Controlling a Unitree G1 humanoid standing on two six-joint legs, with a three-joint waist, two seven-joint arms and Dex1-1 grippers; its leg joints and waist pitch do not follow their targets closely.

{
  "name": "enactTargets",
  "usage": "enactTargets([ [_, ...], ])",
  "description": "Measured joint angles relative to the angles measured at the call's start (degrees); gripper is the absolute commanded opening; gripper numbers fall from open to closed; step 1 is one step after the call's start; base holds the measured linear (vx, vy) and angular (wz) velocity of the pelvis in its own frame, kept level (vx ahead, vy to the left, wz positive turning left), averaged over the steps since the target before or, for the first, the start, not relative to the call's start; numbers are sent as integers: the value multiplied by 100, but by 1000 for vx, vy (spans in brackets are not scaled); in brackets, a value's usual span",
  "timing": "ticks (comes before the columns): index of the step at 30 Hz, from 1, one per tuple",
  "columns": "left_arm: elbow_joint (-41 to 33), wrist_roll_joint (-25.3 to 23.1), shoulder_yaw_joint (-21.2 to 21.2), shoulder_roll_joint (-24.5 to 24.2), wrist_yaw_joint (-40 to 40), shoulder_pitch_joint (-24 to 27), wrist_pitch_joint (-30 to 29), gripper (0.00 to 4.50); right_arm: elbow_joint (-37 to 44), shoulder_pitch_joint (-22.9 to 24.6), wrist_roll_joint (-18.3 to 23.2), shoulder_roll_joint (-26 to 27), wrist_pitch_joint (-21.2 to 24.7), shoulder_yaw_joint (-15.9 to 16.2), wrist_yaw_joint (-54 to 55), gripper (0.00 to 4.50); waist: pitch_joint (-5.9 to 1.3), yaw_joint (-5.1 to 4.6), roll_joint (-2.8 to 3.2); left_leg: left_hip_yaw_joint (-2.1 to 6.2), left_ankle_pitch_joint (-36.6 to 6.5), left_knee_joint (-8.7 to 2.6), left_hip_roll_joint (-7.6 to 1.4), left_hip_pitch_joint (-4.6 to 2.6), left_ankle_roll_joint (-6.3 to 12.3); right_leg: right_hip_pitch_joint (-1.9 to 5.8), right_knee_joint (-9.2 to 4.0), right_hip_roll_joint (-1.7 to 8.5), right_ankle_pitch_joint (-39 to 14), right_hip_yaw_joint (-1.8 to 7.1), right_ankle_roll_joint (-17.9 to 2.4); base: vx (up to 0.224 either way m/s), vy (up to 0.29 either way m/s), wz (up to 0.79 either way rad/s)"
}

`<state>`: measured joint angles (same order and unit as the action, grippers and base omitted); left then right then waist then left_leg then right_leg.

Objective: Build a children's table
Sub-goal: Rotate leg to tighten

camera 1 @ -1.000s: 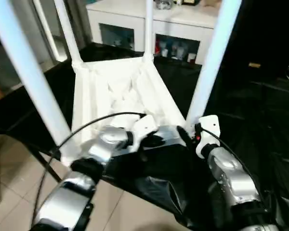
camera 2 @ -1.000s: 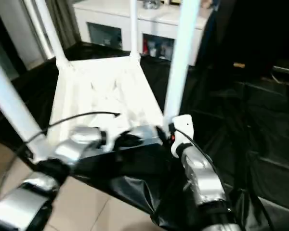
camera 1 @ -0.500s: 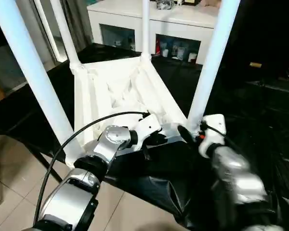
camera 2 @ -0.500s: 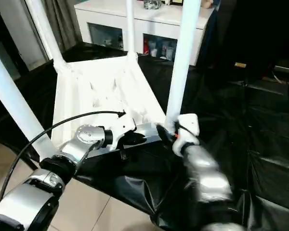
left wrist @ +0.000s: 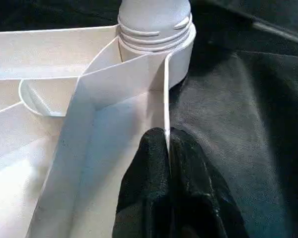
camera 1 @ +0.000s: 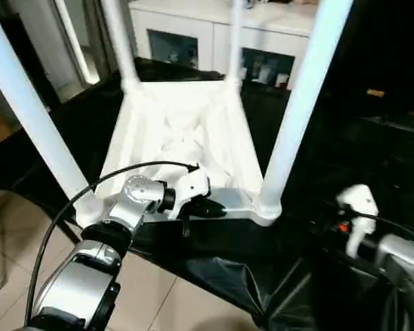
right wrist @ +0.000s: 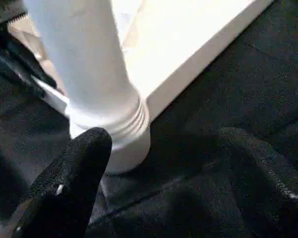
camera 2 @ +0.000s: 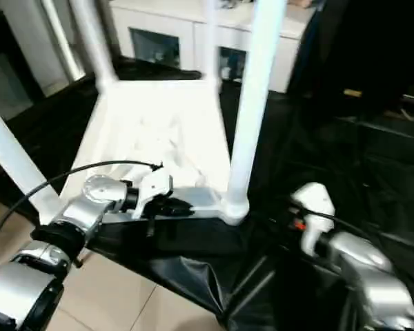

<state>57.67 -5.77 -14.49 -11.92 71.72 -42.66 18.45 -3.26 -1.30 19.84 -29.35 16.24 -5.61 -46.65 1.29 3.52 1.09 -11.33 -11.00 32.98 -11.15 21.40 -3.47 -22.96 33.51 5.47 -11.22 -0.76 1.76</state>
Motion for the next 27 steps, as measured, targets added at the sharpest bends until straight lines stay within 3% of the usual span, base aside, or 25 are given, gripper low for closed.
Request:
enactTargets([
  [9, -107, 140, -110, -24, 725, 131, 426, 0, -380, -179, -190, 352, -137, -304, 849, 373, 6, 163, 46, -7, -2, 3, -2, -2, -5, -2, 10, 3, 0, -3, -1, 0, 0, 0],
  [15, -57, 100, -144, -40, 679, 115, 544, 0, -139, -185, -98, 447, -135, -268, 851, 373, 14, 163, 43, -11, -8, 25, -8, -3, -16, -2, 36, 5, 0, 0, 0, 0, 0, 0],
  [17, -44, 91, -144, -51, 608, 115, 548, 0, -148, -169, -81, 454, -136, -268, 859, 405, 16, 146, 42, -11, -9, 32, -9, -6, -17, -2, 47, 5, 0, 2, 0, 0, 0, 0],
  [19, -37, 80, -143, -83, 472, 115, 504, 0, -178, -189, -14, 486, -135, -297, 873, 405, 21, 130, 35, -11, -9, 32, -10, -13, -18, -1, 56, 4, 1, 2, -2, 0, 0, 0],
  [23, -15, 56, -80, -143, 72, 105, 327, 0, -210, -362, 47, 525, -128, -343, 872, 445, 44, -34, 10, -8, -9, 25, -10, -26, -20, 1, 60, 1, 11, 3, -10, 0, 0, 0],
  [27, -40, 123, 84, -335, 8, 135, 146, 0, -211, -374, 49, 329, -123, -307, 608, 450, 60, -197, -15, 4, -8, 21, -10, -23, -22, -2, 58, -6, 11, 1, -5, 0, 0, 0],
])
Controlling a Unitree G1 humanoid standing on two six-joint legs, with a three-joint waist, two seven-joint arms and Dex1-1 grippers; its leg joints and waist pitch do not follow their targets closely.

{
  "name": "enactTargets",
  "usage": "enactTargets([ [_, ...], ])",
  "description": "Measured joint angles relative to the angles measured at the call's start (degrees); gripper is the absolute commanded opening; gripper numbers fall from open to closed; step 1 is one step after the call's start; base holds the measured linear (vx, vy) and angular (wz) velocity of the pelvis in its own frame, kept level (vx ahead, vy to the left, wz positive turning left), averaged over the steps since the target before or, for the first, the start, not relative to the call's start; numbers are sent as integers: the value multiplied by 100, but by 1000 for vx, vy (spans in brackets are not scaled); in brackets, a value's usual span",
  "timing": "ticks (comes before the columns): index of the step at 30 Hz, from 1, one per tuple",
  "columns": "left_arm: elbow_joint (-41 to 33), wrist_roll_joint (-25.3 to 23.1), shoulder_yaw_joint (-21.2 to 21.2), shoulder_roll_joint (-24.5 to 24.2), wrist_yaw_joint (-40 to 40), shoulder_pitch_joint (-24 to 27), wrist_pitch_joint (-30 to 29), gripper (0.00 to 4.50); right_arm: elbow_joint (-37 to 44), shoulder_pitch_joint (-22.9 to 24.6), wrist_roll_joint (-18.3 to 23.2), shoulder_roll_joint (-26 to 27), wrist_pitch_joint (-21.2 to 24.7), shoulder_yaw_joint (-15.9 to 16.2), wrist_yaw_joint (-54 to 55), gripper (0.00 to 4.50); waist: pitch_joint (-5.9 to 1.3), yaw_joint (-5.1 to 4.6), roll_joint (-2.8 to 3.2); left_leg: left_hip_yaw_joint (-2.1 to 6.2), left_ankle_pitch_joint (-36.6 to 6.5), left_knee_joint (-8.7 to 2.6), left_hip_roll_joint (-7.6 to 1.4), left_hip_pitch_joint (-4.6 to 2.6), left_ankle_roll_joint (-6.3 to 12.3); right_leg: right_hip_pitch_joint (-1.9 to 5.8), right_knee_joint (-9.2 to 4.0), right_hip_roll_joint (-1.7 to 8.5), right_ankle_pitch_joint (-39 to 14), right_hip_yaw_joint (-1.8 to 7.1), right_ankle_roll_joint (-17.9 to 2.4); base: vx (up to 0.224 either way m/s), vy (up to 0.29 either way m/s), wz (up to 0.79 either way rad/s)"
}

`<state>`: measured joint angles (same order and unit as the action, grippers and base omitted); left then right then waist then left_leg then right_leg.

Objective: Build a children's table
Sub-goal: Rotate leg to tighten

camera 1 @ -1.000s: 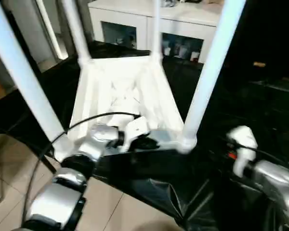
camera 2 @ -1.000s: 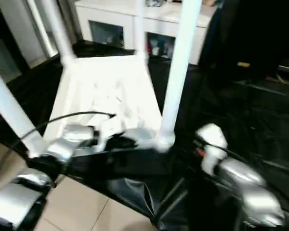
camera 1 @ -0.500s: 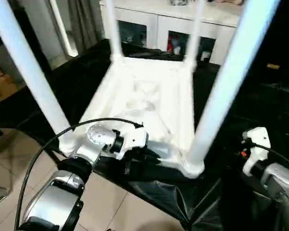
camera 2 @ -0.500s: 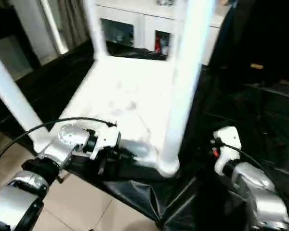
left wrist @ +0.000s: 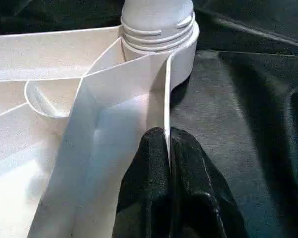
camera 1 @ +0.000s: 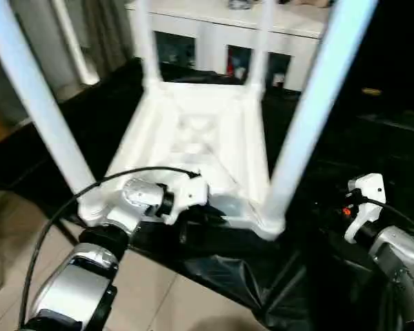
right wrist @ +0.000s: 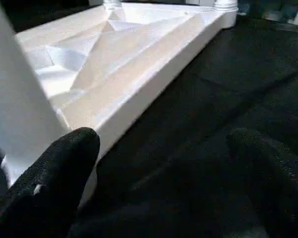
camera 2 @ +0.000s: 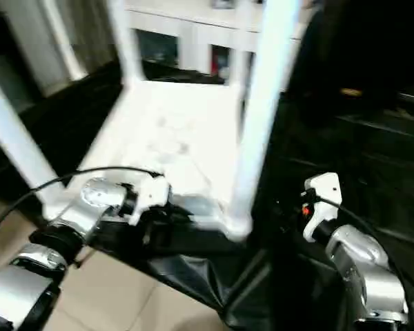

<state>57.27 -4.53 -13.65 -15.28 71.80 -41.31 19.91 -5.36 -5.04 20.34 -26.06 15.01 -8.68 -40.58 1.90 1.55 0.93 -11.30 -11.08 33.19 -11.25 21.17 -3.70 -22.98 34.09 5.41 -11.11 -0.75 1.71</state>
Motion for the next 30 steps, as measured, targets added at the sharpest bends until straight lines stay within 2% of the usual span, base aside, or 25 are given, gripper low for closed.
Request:
enactTargets([
  [3, -72, 42, 14, -68, 0, 29, -80, 0, 1, 25, -31, -199, -6, 229, -381, 450, 5, -15, -10, 14, 0, -1, -1, -9, 0, -2, 0, -4, 0, -6, 0, 0, 0, 0],
  [6, -150, 54, 14, -83, 34, 55, -104, 0, 19, 30, -87, -218, -22, 596, -755, 450, 7, -6, -14, 11, 0, -3, -8, -9, 0, -6, 1, -9, 9, -7, -15, 0, 0, 0],
  [10, -246, 52, 13, -79, 41, 77, -155, 0, 20, -160, -299, -28, -133, 1071, -873, 450, 10, 10, -18, 2, 0, 0, -10, -9, 1, -16, 2, -10, 11, -4, -19, 0, 0, 0],
  [14, -326, 45, 12, -77, 35, 99, -226, 0, -3, -414, -542, 175, -329, 1367, -813, 450, 18, 11, -32, -1, 0, 4, -11, -11, 1, -16, 4, -9, 12, -2, -20, 0, 0, 0],
  [18, -450, 39, 4, -74, 36, 140, -281, 0, -267, -645, -771, 325, -577, 1470, -584, 450, 20, 24, -35, -2, 0, 9, -11, -16, 1, -19, 2, -8, 12, -3, -20, 0, 0, 0],
  [22, -492, 39, -1, -80, 35, 163, -303, 0, -438, -658, -899, 335, -682, 1497, -566, 450, 20, 25, -34, -3, 1, 9, -11, -16, 3, -19, 4, -8, 12, -4, -21, 0, 0, 0],
  [24, -494, 40, 0, -82, 23, 165, -323, 0, -469, -663, -925, 334, -708, 1498, -567, 422, 20, 22, -35, -3, 1, 11, -12, -17, 2, -18, 7, -8, 13, -3, -21, 0, 0, 0],
  [26, -497, 40, 0, -83, 10, 167, -326, 0, -548, -693, -979, 328, -805, 1522, -566, 422, 21, 19, -35, -3, 0, 17, -13, -17, 2, -18, 8, -8, 13, -3, -21, 0, 0, 0],
  [30, -507, 40, -1, -83, 7, 167, -331, 0, -664, -759, -998, 329, -896, 1574, -582, 374, 21, 17, -36, -3, 0, 21, -13, -16, 2, -18, 9, -8, 13, -3, -22, 0, 0, 0],
])
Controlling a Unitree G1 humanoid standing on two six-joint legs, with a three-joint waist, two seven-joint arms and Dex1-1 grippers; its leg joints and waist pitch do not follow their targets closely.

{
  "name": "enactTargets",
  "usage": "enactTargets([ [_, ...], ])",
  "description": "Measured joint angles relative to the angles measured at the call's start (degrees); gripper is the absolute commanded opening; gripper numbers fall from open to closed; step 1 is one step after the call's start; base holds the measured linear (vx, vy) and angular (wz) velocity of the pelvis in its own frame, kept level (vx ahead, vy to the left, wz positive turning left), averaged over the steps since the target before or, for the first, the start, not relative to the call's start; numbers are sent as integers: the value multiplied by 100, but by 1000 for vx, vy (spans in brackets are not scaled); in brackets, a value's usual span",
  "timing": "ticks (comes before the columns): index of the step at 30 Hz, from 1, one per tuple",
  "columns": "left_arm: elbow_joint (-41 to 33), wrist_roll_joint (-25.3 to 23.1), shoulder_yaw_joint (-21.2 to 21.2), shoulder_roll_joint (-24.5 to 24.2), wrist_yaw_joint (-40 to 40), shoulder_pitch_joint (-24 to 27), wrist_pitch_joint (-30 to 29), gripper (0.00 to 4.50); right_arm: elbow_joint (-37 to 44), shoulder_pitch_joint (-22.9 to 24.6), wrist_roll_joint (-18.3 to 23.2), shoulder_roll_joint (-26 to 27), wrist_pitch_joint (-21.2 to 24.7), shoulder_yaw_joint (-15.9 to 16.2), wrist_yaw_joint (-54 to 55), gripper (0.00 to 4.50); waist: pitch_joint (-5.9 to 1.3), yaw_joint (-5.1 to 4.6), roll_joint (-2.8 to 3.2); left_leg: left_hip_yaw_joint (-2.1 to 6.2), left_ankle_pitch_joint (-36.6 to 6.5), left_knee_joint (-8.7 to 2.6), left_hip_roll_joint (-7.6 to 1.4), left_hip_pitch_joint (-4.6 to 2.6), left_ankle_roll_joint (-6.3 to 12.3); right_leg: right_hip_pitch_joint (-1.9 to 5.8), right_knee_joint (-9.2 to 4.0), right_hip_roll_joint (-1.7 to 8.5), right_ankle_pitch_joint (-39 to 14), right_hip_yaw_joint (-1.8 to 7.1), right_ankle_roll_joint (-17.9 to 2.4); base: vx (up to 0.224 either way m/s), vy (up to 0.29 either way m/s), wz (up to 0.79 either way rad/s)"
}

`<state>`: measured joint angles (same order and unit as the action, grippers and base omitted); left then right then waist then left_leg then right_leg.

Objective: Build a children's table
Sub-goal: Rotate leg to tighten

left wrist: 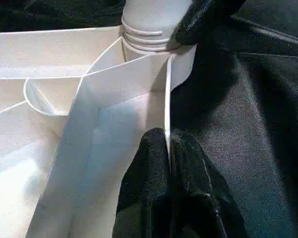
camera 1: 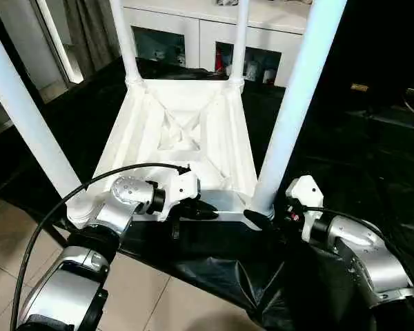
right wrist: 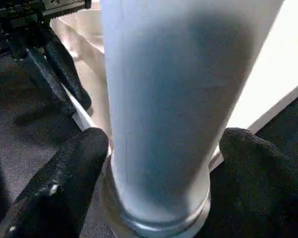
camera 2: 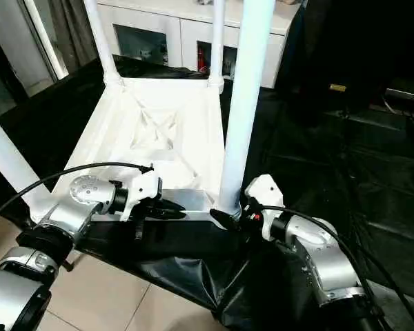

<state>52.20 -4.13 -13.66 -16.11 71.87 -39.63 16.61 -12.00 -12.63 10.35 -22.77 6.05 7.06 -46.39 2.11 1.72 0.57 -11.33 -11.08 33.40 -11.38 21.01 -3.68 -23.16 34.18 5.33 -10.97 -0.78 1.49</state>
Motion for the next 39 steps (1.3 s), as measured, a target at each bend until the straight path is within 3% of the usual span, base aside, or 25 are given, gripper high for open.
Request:
enactTargets([
  [13, -20, 0, 0, -20, -28, 16, -27, 0, -123, -67, 6, 148, -176, 26, -15, 263, 1, -9, -7, 0, 0, 17, -6, -1, 1, 0, 18, -2, 0, 1, -1, 0, 0, 0],
  [15, -21, 0, 0, -27, -31, 22, -35, 0, -130, -67, 9, 157, -212, 19, -5, 263, -1, -14, -12, 0, 0, 17, -6, -1, 1, 0, 20, -2, 0, 2, -1, 0, 0, 0],
  [16, -23, 0, 0, -35, -32, 26, -35, 0, -131, -67, 10, 167, -225, 16, 0, 239, -4, -17, -16, -1, -1, 17, -7, -2, 0, 0, 20, -4, 0, 2, -1, 0, 0, 0],
  [23, -61, -33, 0, -20, -240, 71, -79, 0, -217, -62, 51, 370, -227, -66, 300, 213, -9, -45, -21, -3, -1, 21, -9, -3, -2, 7, 23, -5, 6, 3, -10, 0, 0, 0],
  [28, 81, -260, -27, 311, -921, -59, -315, 0, -403, -113, -21, 705, -60, -311, 1178, 206, -31, -39, -36, -4, -1, 31, -7, -19, -3, 17, 19, -2, 19, 6, -31, 0, 0, 0],
  [34, 513, -466, -56, 1153, -2292, -425, -981, 0, -618, -458, -398, 1516, 484, -783, 3051, 202, -50, -8, -26, -2, -1, 26, 5, -34, -4, 37, -9, 3, 14, 10, -21, 0, 0, 0],
  [39, 677, -493, -56, 1384, -2630, -549, -1132, 0, -682, -611, -572, 1775, 641, -899, 3767, 202, -61, 3, -11, 4, -1, 23, 14, -30, -4, 41, -19, 6, 12, 14, -15, 0, 0, 0],
])
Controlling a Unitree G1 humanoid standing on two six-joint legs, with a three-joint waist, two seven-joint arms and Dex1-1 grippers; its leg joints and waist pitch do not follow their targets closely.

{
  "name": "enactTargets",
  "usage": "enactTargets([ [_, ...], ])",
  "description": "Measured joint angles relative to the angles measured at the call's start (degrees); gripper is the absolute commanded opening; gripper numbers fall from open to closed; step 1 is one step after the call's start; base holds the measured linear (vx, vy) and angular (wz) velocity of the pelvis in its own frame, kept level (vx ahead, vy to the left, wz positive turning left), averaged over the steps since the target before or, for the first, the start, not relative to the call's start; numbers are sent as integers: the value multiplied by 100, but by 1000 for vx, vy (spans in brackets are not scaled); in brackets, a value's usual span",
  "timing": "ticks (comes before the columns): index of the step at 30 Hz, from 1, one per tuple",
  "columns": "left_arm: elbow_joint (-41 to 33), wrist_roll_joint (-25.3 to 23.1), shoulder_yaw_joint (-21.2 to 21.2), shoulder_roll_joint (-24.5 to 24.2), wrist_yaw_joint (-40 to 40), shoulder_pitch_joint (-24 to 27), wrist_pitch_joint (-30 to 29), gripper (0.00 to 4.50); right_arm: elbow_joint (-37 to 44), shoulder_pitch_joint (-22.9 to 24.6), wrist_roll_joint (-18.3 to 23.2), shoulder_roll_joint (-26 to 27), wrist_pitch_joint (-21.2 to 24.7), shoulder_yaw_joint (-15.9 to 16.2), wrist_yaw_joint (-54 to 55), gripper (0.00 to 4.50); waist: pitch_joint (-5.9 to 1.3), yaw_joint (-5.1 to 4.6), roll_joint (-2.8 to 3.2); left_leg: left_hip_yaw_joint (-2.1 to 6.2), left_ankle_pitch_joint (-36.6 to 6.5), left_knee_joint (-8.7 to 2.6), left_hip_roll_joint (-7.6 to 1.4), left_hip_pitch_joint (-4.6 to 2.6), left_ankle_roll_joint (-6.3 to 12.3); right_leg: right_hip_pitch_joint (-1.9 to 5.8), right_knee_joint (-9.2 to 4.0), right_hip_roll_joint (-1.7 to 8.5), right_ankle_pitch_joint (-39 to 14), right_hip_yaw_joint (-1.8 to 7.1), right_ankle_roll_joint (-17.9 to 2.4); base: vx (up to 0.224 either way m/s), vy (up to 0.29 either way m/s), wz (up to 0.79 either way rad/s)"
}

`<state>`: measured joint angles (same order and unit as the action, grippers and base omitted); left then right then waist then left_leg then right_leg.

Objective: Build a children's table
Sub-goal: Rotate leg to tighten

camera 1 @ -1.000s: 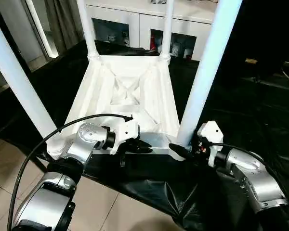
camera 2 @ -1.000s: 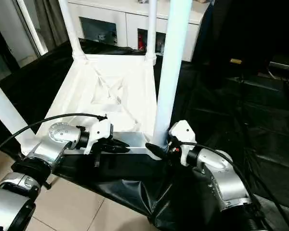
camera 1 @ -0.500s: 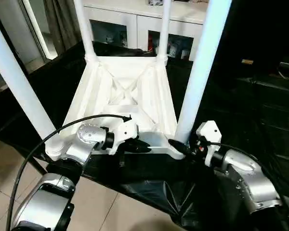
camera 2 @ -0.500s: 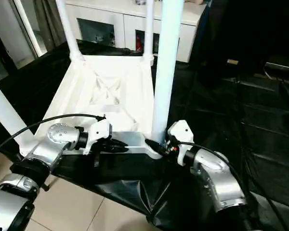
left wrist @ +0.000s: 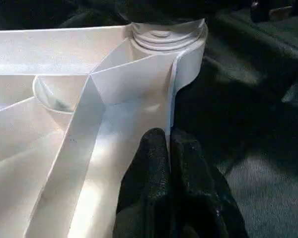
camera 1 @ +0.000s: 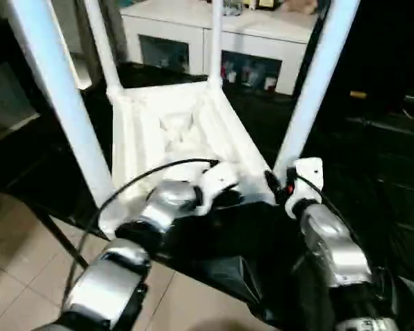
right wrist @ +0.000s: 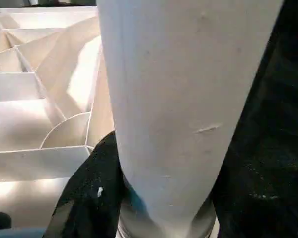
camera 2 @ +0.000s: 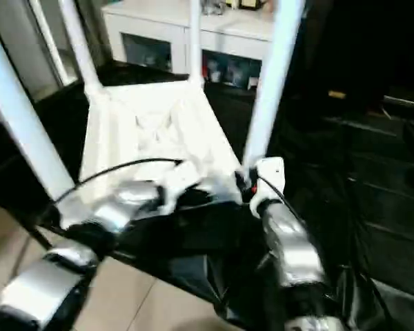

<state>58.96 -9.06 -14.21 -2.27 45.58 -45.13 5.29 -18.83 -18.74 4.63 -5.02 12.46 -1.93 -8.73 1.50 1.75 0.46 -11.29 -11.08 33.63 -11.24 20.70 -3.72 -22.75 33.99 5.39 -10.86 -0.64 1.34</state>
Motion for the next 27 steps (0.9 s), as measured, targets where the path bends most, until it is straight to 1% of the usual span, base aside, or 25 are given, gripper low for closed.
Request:
enactTargets([
  [3, 2, -32, -3, -12, -5, 0, 57, 0, 0, -4, -4, 10, -13, 0, 12, 202, -2, -1, 0, 3, 0, -2, 0, 4, 0, -2, 0, 0, 1, -2, 0, 0, 0, 0],
  [4, 2, -33, -17, -28, 9, 0, 85, 0, 0, -4, 0, 9, -20, -2, -13, 256, -2, -2, 0, 4, 0, -4, 0, 8, 0, -6, 0, 0, 2, -3, 0, 0, 0, 0],
  [5, 1, -33, -18, -53, 38, 0, 95, 0, 1, -4, 6, 3, -28, -5, -52, 256, -2, -1, 0, 4, 0, -4, 0, 10, 0, -7, 0, 0, 2, -4, 0, 0, 0, 0],
  [6, -8, -28, -18, -140, 134, 0, 136, 0, 33, 13, 84, -45, -45, -10, -298, 270, -1, -9, 0, 4, 0, -7, 0, 13, 0, -13, 1, -1, 3, -4, 0, 0, 0, 0],
  [7, -15, -9, -16, -185, 201, 0, 160, 0, 70, 49, 175, -47, -58, -9, -474, 272, 0, -33, -3, 5, 0, -12, -3, 14, 0, -18, 1, -4, 5, -5, -2, 0, 0, 0],
  [8, -16, 9, -14, -232, 252, 1, 175, 0, 94, 72, 241, -70, -58, -10, -604, 278, 2, -49, -7, 12, 0, -12, -3, 32, 0, -18, 1, -4, 8, -10, -1, 0, 0, 0],
  [9, -22, 36, -11, -293, 325, 2, 185, 0, 151, 89, 342, -158, -4, -12, -798, 303, 3, -58, -8, 17, 0, -11, -3, 33, 0, -21, 1, -4, 8, -12, 0, 0, 0, 0],
  [10, -37, 55, -8, -338, 418, 2, 180, 0, 231, 110, 466, -297, 111, -11, -1065, 303, 5, -73, -12, 18, 0, -13, -3, 31, 0, -24, 1, -5, 8, -13, 0, 0, 0, 0],
  [12, -101, 112, -8, -423, 648, 17, 179, 0, 388, 157, 593, -711, 275, 88, -1664, 324, 6, -76, -10, 17, 0, -15, -4, 30, 0, -38, 2, -5, 27, -14, -25, 0, 0, 0],
  [13, -161, 167, -6, -531, 905, 51, 201, 0, 538, 250, 608, -1035, 295, 252, -2087, 324, 8, -67, -12, 17, 0, -15, -6, 32, 0, -39, 1, -6, 39, -16, -13, 0, 0, 0],
  [14, -190, 198, 0, -614, 1063, 78, 229, 0, 603, 298, 622, -1174, 296, 353, -2351, 324, 8, -60, -12, 17, 0, -16, -10, 33, 0, -38, 2, -8, 37, -17, -7, 0, 0, 0],
  [16, -324, 314, 12, -873, 1650, 185, 337, 0, 789, 382, 663, -1628, 284, 514, -3063, 324, 10, -57, -11, 15, 0, -25, -15, 35, 0, -45, 1, -12, 30, -20, 4, 0, 0, 0],
  [18, -421, 407, 0, -1109, 2234, 255, 448, 0, 980, 516, 722, -2006, 286, 635, -3724, 324, 15, -13, -21, 12, 0, -30, -23, 33, 0, -47, -1, -15, 20, -24, 12, 0, 0, 0],
  [21, -532, 555, -13, -1264, 2770, 318, 463, 0, 1108, 597, 832, -2204, 302, 781, -4249, 324, 19, 16, -28, -3, -1, -27, -25, 41, 4, -53, -7, -13, 12, -22, 2, 0, 0, 0],
  [22, -585, 594, -17, -1308, 2904, 332, 442, 0, 1167, 598, 850, -2263, 318, 835, -4381, 324, 27, 25, -40, -7, -3, -23, -25, 42, 8, -53, -6, -12, 9, -22, -5, 0, 0, 0],
  [24, -697, 629, -26, -1362, 3070, 378, 373, 0, 1238, 600, 873, -2339, 332, 924, -4537, 324, 30, 59, -47, -9, -7, -17, -26, 43, 19, -52, -6, -11, 4, -22, -12, 0, 0, 0],
  [27, -708, 653, -28, -1399, 3161, 395, 353, 0, 1254, 607, 872, -2342, 338, 982, -4577, 324, 30, 78, -47, -11, -9, -14, -27, 40, 16, -52, -1, -10, 4, -21, -13, 0, 0, 0],
])
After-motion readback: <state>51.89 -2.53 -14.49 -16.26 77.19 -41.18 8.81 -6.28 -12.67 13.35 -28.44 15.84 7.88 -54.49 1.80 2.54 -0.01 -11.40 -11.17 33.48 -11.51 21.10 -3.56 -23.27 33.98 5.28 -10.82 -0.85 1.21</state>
